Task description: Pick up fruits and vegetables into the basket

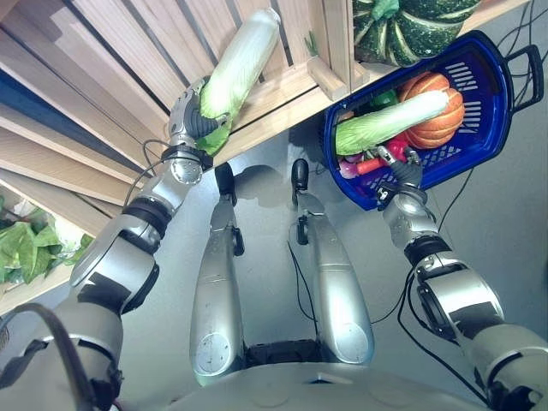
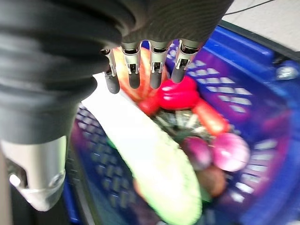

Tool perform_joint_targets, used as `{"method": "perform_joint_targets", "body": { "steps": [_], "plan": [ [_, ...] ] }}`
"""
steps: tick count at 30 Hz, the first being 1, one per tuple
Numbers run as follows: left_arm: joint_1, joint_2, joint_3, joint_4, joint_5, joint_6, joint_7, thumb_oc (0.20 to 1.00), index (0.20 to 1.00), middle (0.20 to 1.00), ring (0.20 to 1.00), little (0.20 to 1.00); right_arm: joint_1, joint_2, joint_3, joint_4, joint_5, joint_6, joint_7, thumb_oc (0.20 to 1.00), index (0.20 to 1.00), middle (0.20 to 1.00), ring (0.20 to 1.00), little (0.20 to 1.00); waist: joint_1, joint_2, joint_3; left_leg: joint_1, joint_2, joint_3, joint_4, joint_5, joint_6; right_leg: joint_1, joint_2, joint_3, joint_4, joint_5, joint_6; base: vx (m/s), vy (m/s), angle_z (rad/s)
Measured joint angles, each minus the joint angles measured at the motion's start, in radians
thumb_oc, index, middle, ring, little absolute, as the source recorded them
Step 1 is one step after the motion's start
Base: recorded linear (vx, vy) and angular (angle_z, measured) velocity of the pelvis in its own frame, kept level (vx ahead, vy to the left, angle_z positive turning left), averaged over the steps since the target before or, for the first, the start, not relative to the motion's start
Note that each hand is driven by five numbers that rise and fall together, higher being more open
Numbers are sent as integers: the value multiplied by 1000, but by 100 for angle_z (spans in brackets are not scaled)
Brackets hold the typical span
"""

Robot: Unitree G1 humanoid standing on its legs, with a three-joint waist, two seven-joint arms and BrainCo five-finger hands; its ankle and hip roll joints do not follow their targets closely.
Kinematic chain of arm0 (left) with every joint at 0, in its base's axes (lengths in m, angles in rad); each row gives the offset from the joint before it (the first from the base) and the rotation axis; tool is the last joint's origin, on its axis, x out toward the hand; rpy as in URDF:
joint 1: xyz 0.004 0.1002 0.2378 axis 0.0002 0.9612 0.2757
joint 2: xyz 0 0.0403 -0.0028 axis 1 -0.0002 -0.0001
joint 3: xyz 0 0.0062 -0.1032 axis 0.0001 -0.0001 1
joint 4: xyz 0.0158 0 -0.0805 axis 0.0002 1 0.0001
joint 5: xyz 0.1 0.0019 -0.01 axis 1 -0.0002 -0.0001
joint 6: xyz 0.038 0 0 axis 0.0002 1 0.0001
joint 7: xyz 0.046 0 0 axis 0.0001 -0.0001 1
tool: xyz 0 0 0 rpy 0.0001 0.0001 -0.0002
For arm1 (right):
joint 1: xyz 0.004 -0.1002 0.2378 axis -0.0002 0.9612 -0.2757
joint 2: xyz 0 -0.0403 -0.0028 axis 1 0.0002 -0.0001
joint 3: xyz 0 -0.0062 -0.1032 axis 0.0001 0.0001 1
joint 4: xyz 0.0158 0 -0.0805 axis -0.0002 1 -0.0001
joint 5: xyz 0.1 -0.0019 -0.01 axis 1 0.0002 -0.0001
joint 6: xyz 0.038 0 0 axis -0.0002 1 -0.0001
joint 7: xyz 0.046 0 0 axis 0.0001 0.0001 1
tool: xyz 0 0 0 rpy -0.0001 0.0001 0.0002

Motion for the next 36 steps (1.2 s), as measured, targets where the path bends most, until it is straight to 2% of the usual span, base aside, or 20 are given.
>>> {"method": "perform_joint_targets", "body": {
  "steps": [5,11,14,18,23,25,28,31,33,36],
  "plan": [
    [56,25,8,-116,27,-10,53,200,200,200,200,200,25,1,-19,-113,-6,-66,-158,1000,1000,1000,1000,1000,10,0,0,0,-3,-6,-15,9,3,-3,-2,-4,-1,0,0,-6,12,2],
    [58,50,9,-220,70,-23,100,200,200,200,200,200,29,3,-42,-271,-80,-142,-332,1000,1000,1000,1000,1000,10,1,0,-2,-3,-7,-21,10,2,-8,-2,-6,-1,0,-1,-8,17,1],
    [60,65,16,-274,97,-37,106,200,200,200,200,200,42,3,-52,-345,-104,-177,-370,1000,1000,1000,1000,1000,11,1,1,-1,-3,-7,-22,10,1,-8,-2,-6,0,0,-2,0,0,0],
    [59,65,40,-326,117,-59,110,200,200,200,200,200,66,3,-55,-462,-122,-232,-363,1000,1000,1000,1000,1000,11,1,1,0,-3,-7,-22,11,1,-7,-2,-6,0,0,-2,0,0,0],
    [61,78,49,-421,143,-86,71,200,200,200,200,200,98,4,-55,-632,-116,-250,-245,1000,1000,1000,1000,1000,10,2,1,3,-2,-7,-22,12,1,-6,-2,-6,3,0,-1,0,0,0],
    [61,84,53,-445,166,-105,51,200,200,200,200,200,115,5,-50,-686,-108,-251,-148,1000,1000,1000,1000,1000,10,2,1,3,-2,-7,-22,13,1,-6,-2,-6,4,0,-1,0,0,0],
    [61,85,55,-473,184,-138,1,200,200,200,200,200,138,9,-30,-748,-44,-235,52,1000,1000,1000,1000,1000,9,2,1,4,-2,-7,-23,14,0,-5,-2,-6,6,0,-1,0,0,0],
    [63,88,55,-521,208,-152,-64,200,200,200,200,200,160,13,8,-795,20,-177,245,1000,1000,1000,1000,1000,9,2,1,8,-2,-8,-31,18,-2,-4,-2,-9,7,0,-1,0,0,0],
    [62,90,53,-546,219,-169,-99,200,200,200,200,200,169,17,35,-814,54,-141,332,1000,1000,1000,1000,1000,7,2,1,9,-2,-8,-32,20,-1,-3,-2,-11,7,-1,-1,0,0,0],
    [62,91,50,-568,219,-171,-143,200,200,200,200,200,174,20,62,-837,98,-96,409,1000,1000,1000,1000,1000,6,2,1,9,-2,-8,-32,20,-4,-3,-2,-12,7,-1,0,0,0,0]
  ]
}}
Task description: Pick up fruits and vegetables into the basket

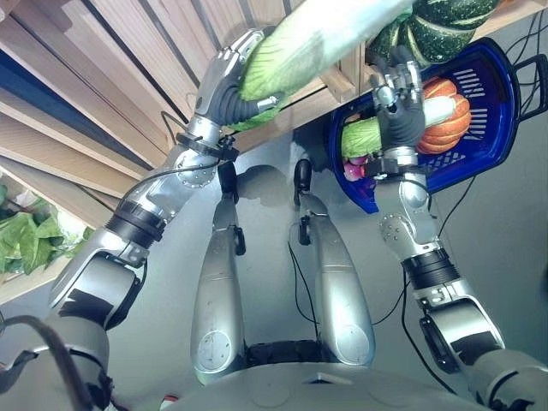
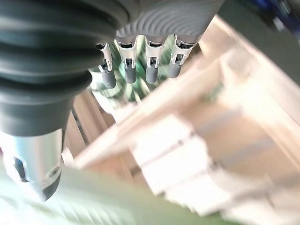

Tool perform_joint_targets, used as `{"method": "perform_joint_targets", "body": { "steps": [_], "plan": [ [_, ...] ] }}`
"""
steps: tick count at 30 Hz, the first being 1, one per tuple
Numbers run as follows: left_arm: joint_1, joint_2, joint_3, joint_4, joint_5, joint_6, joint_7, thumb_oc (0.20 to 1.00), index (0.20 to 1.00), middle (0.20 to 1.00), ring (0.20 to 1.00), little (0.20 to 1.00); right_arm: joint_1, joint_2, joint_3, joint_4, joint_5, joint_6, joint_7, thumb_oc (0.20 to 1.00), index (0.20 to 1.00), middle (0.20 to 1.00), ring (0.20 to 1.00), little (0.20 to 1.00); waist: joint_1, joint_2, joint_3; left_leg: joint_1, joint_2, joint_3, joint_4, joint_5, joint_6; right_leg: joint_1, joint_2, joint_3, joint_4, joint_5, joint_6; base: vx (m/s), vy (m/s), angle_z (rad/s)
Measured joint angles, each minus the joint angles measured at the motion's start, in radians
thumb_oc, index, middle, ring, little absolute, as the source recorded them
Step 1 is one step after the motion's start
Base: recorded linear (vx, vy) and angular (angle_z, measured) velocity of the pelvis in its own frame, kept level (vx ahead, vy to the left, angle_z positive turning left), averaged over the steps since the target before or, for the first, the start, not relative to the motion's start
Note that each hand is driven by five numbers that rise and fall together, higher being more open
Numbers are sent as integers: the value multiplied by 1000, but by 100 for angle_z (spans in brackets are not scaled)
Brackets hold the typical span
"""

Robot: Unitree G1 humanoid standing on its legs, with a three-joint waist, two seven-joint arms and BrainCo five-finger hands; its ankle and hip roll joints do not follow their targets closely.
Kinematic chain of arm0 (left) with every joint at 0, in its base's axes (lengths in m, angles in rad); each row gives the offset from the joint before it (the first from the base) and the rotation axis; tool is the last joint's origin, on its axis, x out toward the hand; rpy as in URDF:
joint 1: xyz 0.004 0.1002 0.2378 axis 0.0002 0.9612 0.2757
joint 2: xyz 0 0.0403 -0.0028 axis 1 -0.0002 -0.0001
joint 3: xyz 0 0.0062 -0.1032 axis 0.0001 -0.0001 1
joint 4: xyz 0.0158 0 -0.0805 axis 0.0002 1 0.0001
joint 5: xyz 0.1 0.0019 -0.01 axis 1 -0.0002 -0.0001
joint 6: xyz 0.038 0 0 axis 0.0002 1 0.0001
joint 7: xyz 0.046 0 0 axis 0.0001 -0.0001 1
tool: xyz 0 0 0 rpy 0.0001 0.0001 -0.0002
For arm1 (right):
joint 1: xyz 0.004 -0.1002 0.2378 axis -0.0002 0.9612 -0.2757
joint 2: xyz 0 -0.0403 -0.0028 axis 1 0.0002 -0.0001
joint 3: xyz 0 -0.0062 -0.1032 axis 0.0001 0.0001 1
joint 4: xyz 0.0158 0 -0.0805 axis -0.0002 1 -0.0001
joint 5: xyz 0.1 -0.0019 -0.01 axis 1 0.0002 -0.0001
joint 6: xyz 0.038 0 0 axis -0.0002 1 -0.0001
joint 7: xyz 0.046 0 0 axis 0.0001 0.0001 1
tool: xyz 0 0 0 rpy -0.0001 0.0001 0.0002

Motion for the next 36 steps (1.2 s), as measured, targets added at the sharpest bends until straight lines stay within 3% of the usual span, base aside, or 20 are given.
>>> {"method": "perform_joint_targets", "body": {
  "steps": [8,14,23,36],
  "plan": [
    [-1,5,-33,-4,-2,-4,-114,200,200,200,200,200,-28,-2,57,-24,10,69,55,1000,1000,1000,1000,1000,1,0,0,-1,0,-1,-5,1,-2,0,0,-5,-4,0,0,0,0,0],
    [-8,6,-65,-8,-23,5,-195,200,200,200,200,200,-37,-8,63,-32,30,75,58,1000,1000,1000,1000,1000,2,0,0,-1,1,-1,-10,4,2,1,0,-7,-8,0,0,0,0,0],
    [-35,8,-85,-8,-59,33,-255,200,200,200,200,200,-35,-22,62,-33,30,65,33,1000,1000,1000,1000,1000,1,-1,0,-1,1,-2,-16,4,1,0,0,-9,-11,-1,0,0,0,0],
    [-38,9,-86,-9,-81,56,-275,200,200,200,200,200,-33,-23,44,-49,66,-4,9,1000,1000,1000,1000,1000,1,-2,1,-12,0,-2,-16,3,1,-10,0,-9,-12,-3,2,0,0,0]
  ]
}}
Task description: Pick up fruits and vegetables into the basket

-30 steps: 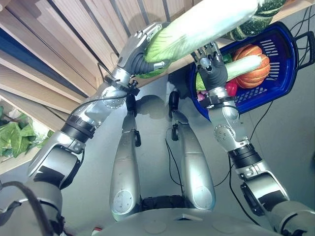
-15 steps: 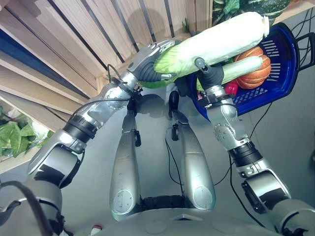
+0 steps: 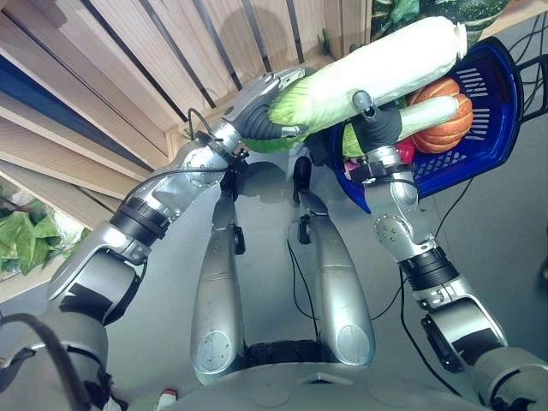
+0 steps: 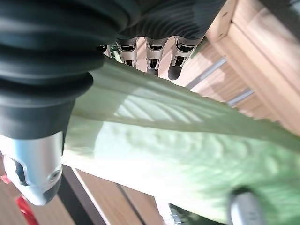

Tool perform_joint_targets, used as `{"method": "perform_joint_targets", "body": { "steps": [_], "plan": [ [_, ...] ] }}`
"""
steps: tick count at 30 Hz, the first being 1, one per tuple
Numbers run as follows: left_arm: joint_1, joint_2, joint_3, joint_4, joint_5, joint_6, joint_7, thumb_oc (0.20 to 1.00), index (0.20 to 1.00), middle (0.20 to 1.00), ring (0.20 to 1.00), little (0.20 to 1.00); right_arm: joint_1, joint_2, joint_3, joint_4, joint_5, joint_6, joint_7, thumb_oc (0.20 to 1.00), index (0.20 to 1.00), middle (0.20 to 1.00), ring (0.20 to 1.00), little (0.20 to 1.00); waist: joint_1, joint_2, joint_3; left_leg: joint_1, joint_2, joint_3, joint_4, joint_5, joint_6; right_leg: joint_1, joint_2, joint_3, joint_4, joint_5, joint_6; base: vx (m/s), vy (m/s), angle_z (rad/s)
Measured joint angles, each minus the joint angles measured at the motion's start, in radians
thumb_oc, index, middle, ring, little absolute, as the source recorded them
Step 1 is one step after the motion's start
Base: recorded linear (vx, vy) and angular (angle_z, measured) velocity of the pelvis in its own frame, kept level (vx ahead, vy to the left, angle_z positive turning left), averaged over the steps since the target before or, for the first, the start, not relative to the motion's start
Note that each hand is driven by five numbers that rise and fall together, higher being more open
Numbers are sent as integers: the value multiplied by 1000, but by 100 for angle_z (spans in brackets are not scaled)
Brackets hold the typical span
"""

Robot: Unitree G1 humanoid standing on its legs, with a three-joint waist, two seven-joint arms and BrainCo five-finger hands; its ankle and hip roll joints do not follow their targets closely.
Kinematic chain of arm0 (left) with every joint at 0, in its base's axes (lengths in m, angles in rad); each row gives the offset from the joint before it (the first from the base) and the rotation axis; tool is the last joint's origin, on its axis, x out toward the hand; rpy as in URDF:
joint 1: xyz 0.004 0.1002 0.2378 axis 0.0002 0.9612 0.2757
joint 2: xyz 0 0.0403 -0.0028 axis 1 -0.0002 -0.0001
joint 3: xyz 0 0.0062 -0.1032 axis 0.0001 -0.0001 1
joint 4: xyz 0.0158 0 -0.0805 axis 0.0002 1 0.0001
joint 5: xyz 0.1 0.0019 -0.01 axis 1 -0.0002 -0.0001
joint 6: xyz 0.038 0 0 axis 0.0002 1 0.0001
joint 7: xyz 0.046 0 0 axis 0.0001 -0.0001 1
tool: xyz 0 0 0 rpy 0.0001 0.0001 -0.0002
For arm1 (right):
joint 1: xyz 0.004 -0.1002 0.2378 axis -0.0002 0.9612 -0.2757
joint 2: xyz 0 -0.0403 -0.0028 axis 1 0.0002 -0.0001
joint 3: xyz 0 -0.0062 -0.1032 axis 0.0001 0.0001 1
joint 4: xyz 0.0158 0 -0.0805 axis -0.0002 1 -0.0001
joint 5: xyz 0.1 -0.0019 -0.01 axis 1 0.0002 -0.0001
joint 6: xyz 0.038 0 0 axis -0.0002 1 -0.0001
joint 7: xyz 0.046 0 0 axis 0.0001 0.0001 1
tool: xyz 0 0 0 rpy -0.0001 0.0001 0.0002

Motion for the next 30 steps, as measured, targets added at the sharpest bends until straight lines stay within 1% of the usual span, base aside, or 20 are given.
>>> {"method": "perform_joint_targets", "body": {
  "steps": [3,4,5,12,18,19,20,24,28,30],
  "plan": [
    [0,0,0,0,0,6,-6,200,200,200,200,200,0,1,-11,-1,32,-8,11,1000,1000,1000,1000,1000,0,0,0,0,0,0,0,0,0,0,0,0,0,0,0,0,0,0],
    [1,0,0,0,0,11,-7,200,200,200,200,200,1,2,-16,-1,36,-8,16,912,912,912,912,912,1,0,0,0,0,0,0,-1,-2,0,0,0,0,-1,1,0,0,0],
    [1,0,0,0,0,16,-8,200,200,200,200,200,3,2,-22,-6,52,-8,22,200,200,200,200,200,1,0,0,0,0,0,0,0,0,0,0,0,0,-1,1,0,0,0],
    [5,-1,2,-11,-1,16,-12,200,200,200,200,200,5,2,-32,-27,53,-9,22,200,200,200,200,200,2,0,0,-3,0,0,0,0,0,-2,0,-1,0,-1,1,0,0,0],
    [7,0,1,-33,-1,40,-21,200,200,200,200,200,8,2,-34,-27,54,-9,22,200,200,200,200,200,3,0,0,-8,0,1,0,0,0,-8,-1,-1,2,-1,1,0,0,0],
    [7,0,1,-37,0,44,-21,479,479,479,479,479,7,2,-34,-27,54,-9,22,200,200,200,200,200,2,0,0,-8,0,1,0,0,0,-8,0,-1,2,-1,1,0,0,0],
    [7,-1,1,-37,0,47,-21,1000,1000,1000,1000,1000,7,1,-34,-27,54,-9,22,200,200,200,200,200,3,0,0,-8,0,1,0,0,0,-8,0,-1,2,-1,1,0,0,0],
    [8,1,-2,-37,4,74,-16,1000,1000,1000,1000,1000,3,-1,-24,-29,53,-9,29,200,200,200,200,200,3,0,0,-8,0,0,0,0,0,-8,-1,-2,3,-1,1,0,0,0],
    [29,-3,-9,-38,53,103,77,1000,1000,1000,1000,1000,4,1,-11,-39,52,-8,38,200,200,200,200,200,4,0,0,-7,0,0,0,1,0,-7,0,-2,4,-1,1,0,0,0],
    [43,-5,-8,-38,83,103,132,1000,1000,1000,1000,1000,4,1,-11,-39,52,-9,38,200,200,200,200,200,5,0,0,-7,0,0,0,2,0,-7,-1,-2,4,-1,1,0,0,0]
  ]
}}
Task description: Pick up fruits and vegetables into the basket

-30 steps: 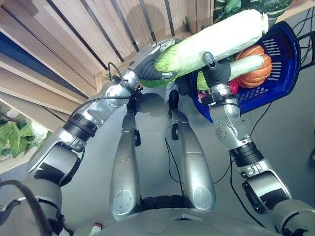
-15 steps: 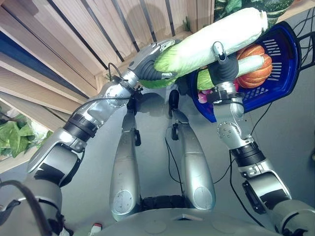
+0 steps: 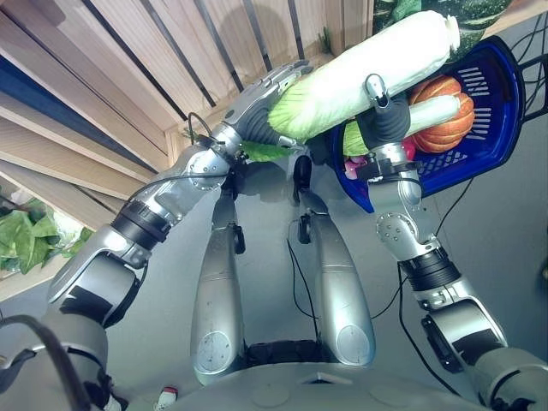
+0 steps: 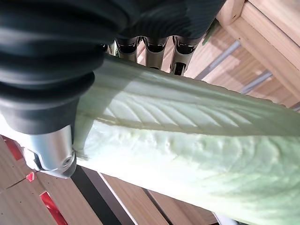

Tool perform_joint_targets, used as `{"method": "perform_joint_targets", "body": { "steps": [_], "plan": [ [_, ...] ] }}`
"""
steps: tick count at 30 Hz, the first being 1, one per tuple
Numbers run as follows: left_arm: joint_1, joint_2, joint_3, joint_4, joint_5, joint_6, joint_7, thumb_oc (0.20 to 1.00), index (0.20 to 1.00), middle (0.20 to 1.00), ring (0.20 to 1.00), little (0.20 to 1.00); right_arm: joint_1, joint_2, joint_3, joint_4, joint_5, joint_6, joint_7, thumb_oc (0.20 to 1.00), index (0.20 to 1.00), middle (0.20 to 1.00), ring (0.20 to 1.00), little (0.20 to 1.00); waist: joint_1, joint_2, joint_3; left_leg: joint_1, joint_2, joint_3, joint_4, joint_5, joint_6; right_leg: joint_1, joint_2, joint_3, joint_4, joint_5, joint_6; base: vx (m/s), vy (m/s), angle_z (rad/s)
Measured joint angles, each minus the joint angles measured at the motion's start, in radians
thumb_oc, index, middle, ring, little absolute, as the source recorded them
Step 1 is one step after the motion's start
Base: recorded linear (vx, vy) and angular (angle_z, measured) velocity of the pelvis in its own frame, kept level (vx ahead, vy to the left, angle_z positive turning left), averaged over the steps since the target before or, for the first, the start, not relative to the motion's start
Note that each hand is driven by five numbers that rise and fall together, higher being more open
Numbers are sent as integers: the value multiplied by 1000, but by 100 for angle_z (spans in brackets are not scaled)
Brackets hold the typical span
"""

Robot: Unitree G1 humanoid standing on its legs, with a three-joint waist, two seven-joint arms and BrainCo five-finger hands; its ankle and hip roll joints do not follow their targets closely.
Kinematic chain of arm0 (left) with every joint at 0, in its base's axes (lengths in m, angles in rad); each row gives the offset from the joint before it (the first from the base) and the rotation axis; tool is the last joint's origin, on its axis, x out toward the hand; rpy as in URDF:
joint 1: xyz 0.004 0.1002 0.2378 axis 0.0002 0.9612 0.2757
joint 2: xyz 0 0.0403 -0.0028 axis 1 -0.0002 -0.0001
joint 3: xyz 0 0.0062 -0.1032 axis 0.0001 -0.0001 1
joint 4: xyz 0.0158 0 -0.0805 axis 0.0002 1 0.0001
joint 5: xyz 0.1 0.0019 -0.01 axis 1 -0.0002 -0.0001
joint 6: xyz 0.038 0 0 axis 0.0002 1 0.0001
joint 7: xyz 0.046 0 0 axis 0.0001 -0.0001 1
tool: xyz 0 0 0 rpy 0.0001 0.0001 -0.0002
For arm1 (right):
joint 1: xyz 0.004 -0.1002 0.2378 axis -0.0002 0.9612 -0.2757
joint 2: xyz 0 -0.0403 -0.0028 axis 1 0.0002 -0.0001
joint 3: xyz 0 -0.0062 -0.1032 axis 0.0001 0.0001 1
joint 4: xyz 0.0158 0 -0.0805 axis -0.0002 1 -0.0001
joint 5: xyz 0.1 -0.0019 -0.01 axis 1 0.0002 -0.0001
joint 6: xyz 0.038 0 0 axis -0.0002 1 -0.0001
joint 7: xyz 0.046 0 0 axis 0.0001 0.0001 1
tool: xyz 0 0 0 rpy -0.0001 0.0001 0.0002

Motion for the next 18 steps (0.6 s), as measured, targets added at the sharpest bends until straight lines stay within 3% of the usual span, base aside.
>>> {"method": "perform_joint_targets", "body": {
  "steps": [8,18],
  "plan": [
    [36,-13,15,0,74,-2,190,1000,1000,1000,1000,1000,-6,2,-3,0,-3,-14,-33,200,200,200,200,200,3,0,0,2,0,0,0,2,0,2,0,0,2,0,0,0,0,0],
    [67,-10,113,70,74,-2,290,1000,1000,1000,1000,1000,17,3,-84,73,-43,-63,-182,200,200,200,200,200,3,0,0,30,-1,0,0,3,2,30,-2,-1,1,0,0,-1,3,0]
  ]
}}
